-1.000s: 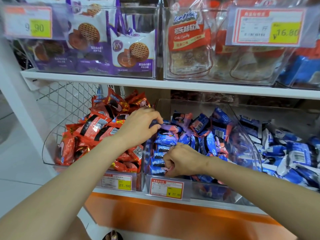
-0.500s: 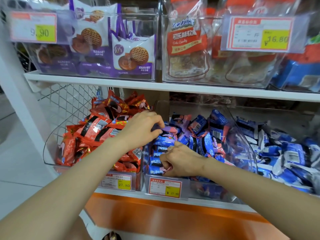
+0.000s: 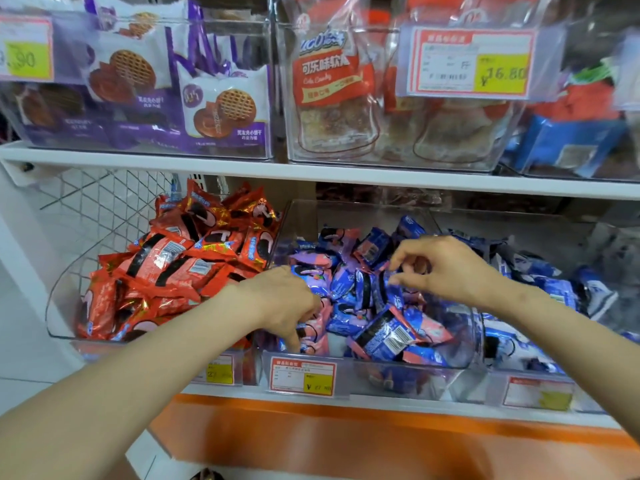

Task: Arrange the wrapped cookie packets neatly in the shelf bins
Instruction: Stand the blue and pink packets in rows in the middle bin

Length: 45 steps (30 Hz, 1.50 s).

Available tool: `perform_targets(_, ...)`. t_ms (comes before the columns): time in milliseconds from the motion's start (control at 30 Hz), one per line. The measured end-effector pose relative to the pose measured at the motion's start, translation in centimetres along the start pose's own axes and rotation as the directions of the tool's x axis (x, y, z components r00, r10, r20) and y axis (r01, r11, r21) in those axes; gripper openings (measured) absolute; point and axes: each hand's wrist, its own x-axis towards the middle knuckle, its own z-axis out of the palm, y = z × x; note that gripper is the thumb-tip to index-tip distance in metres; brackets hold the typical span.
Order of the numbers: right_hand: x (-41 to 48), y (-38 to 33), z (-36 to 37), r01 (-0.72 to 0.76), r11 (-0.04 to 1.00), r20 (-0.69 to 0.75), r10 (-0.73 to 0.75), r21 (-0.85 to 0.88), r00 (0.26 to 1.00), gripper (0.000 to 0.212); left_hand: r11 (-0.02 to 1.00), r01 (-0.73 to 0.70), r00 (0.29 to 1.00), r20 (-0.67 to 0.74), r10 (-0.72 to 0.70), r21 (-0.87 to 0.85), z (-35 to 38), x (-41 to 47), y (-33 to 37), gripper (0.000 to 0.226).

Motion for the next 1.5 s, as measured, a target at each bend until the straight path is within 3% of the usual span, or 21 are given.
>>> perform_targets(67, -0.8, 0.9, 0.0, -0.001, 1.000, 0.065, 0.000, 0.011, 0.998, 0.018, 0.997, -0.006, 0.998, 0.056, 0.001, 0.082, 0.4, 0.8, 0.5, 0.046)
perform_targets(167, -1.9, 1.2, 0.7, 0.145, 0.989, 0.118, -0.140, -0.036, 0.983, 0.039, 0.987, -0.012, 0.997, 0.082, -0.001, 0.158, 1.1, 1.8, 1.2, 0.046)
perform_targets(300, -2.7, 0.4, 1.9, 0.293, 0.894, 0.180, -0.244, -0.339, 0.953, 0.068, 0.988, 0.020, 0.996, 0.086, -0.034, 0.155, 1.2, 2.5, 1.0, 0.053)
perform_targets(467, -3.0, -0.5, 2.4, 0.312, 0.862, 0.249, -0.225, -0.399, 0.942, 0.072, 0.991, 0.090, 0.982, 0.158, -0.105, 0.103, 1.0, 2.6, 0.7, 0.061)
perform_targets(600, -2.8, -1.6, 3.0, 0.281, 0.881, 0.281, -0.180, -0.380, 0.943, 0.054, 0.986, 0.112, 0.977, 0.167, -0.131, 0.121, 1.0, 2.8, 0.8, 0.073)
perform_targets(700, -2.7, -2.2, 2.8, 0.257, 0.928, 0.243, -0.192, -0.271, 0.951, 0.042, 0.986, 0.122, 0.974, 0.179, -0.141, 0.116, 0.7, 2.5, 1.0, 0.073)
perform_targets(800, -2.6, -2.3, 1.8, 0.063, 0.998, 0.196, -0.065, 0.015, 0.978, 0.040, 0.993, 0.117, 0.980, 0.161, -0.119, 0.024, 0.0, 1.7, 0.9, 0.060)
perform_targets(900, -2.0, -2.4, 1.1, -0.104, 0.936, 0.090, 0.078, 0.338, 0.993, 0.046, 0.964, 0.118, 0.991, -0.037, -0.131, -0.238, -0.8, 0.8, 0.1, 0.032)
perform_targets(1000, -1.0, -2.4, 0.5, -0.141, 0.886, -0.032, 0.172, 0.442, 0.985, 0.048, 0.852, 0.059, 0.938, -0.263, -0.226, -0.520, -1.4, 0.1, -0.6, 0.011)
perform_targets(1067, -0.5, -1.9, -0.1, -0.148, 0.914, -0.142, 0.215, 0.379, 0.966, 0.039, 0.768, 0.013, 0.890, -0.343, -0.301, -0.640, -1.2, 0.0, -0.8, 0.020)
perform_targets(1133, -0.4, -0.9, -0.8, -0.209, 0.962, -0.251, 0.249, 0.175, 0.935, 0.029, 0.722, -0.017, 0.868, -0.369, -0.332, -0.691, -1.1, 0.1, -0.6, 0.020)
perform_targets(1200, -0.4, 0.1, -1.2, -0.325, 0.941, -0.287, 0.286, -0.098, 0.914, 0.043, 0.726, -0.025, 0.872, -0.370, -0.319, -0.687, -0.9, 0.6, 0.1, 0.014)
perform_targets(1267, -0.4, 0.9, -1.0, -0.385, 0.886, -0.259, 0.320, -0.259, 0.911, 0.048, 0.729, -0.033, 0.897, -0.342, -0.281, -0.684, -0.7, 1.4, 1.3, 0.013)
perform_targets(1367, -0.4, 1.0, -0.3, -0.330, 0.897, -0.170, 0.291, -0.295, 0.942, 0.042, 0.703, -0.088, 0.926, -0.318, -0.204, -0.706, -0.8, 2.7, 3.7, 0.015)
perform_targets(1500, -0.5, 1.1, -0.2, -0.256, 0.919, -0.174, 0.211, -0.301, 0.962, 0.029, 0.865, -0.112, 0.923, -0.373, -0.091, -0.489, -1.6, 4.0, 5.4, 0.019)
